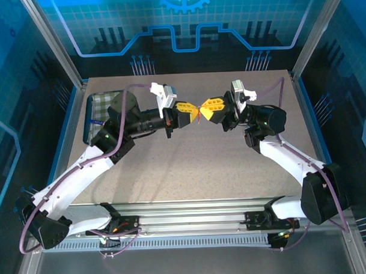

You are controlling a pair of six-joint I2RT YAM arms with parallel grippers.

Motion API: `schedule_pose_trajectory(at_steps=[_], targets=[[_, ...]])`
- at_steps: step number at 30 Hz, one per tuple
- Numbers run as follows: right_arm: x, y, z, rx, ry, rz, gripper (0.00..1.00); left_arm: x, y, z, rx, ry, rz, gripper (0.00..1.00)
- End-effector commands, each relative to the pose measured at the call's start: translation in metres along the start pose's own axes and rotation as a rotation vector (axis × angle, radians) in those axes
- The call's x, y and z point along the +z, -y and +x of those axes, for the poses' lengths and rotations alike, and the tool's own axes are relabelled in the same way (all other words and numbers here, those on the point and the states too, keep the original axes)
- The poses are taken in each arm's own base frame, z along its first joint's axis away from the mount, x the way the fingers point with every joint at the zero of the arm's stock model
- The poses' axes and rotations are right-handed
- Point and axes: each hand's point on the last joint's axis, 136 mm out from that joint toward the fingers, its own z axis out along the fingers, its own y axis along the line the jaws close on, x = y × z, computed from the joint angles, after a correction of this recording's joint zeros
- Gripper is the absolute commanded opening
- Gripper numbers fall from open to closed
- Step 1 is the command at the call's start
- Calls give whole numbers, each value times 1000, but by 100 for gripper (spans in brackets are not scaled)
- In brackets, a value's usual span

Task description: Remove the keys from the keyring

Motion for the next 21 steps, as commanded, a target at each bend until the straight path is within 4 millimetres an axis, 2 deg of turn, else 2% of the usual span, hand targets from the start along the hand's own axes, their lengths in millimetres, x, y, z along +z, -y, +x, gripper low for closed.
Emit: schedule_pose_trajectory(at_steps=[1, 3, 6, 10, 12, 16, 21], targets=[[2, -3, -6, -26, 12, -12, 24, -5, 6, -19, 60, 33, 6, 0], [-5, 4, -9, -14, 22, 30, 34, -6, 4, -17, 70, 20, -16, 0], [-22, 20, -13, 15, 11, 120, 35, -8, -5, -12, 90, -27, -75, 0], [-49, 40, 7, 82, -92, 278, 31, -10, -19, 5, 127, -154, -165, 0], [-62, 50, 30, 78, -203, 414, 32, -8, -24, 16, 156, -227, -202, 0], [-65, 38, 58, -26, -381, 442, 32, 5, -27, 57, 282, -443, -239, 0], [-56, 17, 65, -21, -396, 313, 29, 14, -19, 77, 276, -542, -178, 0]])
